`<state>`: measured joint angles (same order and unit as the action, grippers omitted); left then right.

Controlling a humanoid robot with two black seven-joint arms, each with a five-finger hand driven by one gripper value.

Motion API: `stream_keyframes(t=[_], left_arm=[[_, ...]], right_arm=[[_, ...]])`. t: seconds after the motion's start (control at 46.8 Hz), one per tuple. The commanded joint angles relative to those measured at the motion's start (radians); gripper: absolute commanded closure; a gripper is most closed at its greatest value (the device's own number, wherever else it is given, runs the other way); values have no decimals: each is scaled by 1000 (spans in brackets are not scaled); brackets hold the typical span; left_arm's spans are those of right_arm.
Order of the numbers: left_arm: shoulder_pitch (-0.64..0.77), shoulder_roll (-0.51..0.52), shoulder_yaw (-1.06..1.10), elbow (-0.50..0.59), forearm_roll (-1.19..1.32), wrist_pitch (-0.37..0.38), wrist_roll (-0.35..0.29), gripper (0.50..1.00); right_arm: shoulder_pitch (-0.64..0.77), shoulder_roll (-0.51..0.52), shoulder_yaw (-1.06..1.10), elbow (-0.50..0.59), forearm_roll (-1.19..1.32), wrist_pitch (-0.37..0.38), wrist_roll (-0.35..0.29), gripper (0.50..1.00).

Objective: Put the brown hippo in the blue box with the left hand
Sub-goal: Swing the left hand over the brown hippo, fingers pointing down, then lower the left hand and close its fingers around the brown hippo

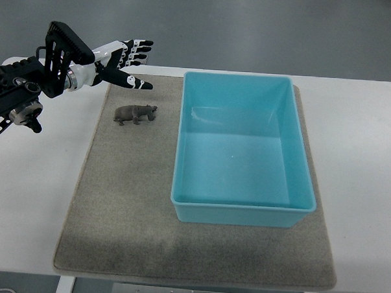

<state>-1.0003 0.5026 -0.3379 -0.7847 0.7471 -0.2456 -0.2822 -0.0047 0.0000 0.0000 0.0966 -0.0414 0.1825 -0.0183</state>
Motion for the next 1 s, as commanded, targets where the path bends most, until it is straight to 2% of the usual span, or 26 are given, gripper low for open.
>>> stream_keyframes(t=[0.0,0.192,0.534,0.983], left_arm=[[-9,17,11,-1,90,-18,0,508],[-17,54,11,-42,253,-24,-2,508],[-18,50,13,-45,521,-24,-2,508],[-57,42,105,-44,567,-11,0,510]], right_arm=[[0,0,0,0,0,0,0,564],[0,0,0,0,0,0,0,564],[0,0,0,0,0,0,0,564],[0,0,0,0,0,0,0,564]])
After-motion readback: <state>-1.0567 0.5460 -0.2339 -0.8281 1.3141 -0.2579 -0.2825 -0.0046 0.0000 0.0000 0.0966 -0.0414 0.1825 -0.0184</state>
